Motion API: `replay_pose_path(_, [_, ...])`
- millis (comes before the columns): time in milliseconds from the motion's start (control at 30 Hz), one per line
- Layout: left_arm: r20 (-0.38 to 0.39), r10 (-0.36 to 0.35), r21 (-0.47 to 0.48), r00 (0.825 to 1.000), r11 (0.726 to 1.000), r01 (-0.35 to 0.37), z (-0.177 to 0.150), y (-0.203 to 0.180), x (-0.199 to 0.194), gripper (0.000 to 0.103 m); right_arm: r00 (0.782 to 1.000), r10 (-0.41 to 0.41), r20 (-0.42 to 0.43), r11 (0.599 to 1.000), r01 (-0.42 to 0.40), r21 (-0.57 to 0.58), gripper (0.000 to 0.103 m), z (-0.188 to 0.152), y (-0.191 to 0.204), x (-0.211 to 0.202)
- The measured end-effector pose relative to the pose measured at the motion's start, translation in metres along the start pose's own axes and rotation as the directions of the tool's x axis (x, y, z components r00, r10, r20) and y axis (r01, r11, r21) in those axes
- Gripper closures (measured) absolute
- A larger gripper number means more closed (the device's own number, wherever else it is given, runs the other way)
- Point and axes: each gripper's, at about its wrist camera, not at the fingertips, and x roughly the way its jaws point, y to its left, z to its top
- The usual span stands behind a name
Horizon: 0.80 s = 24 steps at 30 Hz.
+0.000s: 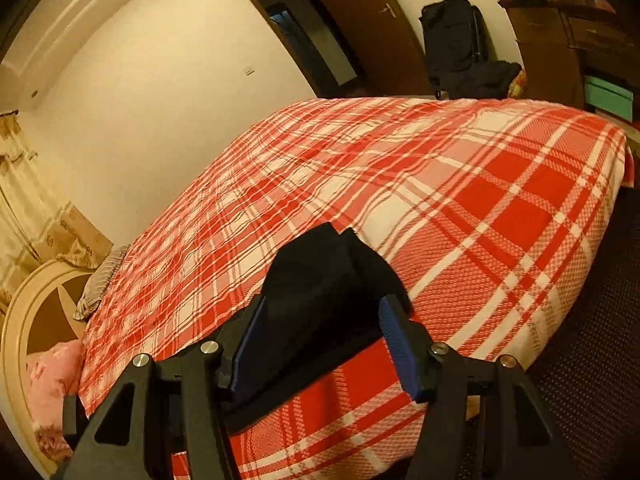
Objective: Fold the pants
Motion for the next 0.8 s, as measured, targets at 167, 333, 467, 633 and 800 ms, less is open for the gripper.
replay_pose_path(167, [0.007,-0.023,0.001,1.000,1.000,0.023,0.003,-0.001,-0.003,0.094,0.999,0.034,-0.027,0.999,-0.033,0.034,0.044,0.007,-0.005,0.015])
replay_pose_path(333, [0.030,-0.025,0.007,0.999,1.000,0.025,0.005,0.000,-0.009,0.096,0.999,0.007,-0.041,1.000,-0.006,0.023,0.089,0.023,-0.003,0.035])
replay_pose_path(467, [0.039,-0.069,-0.034,0.997,0.997,0.070,0.005,0.006,-0.009,0.097,0.998,0.065,0.010,0.995,-0.064,-0.071,0.092,0.041,0.017,0.023])
replay_pose_path(633, [0.042,-0.114,-0.034,0.993,0.993,0.115,0.002,0.003,-0.009,0.097,0.992,0.116,0.044,0.979,-0.106,-0.176,0.092,0.038,0.030,-0.001])
replay_pose_path(800, [0.018,-0.141,-0.012,0.990,0.990,0.142,-0.004,-0.004,-0.004,0.097,0.998,0.004,-0.055,0.987,-0.013,-0.163,0.092,0.008,-0.008,0.010])
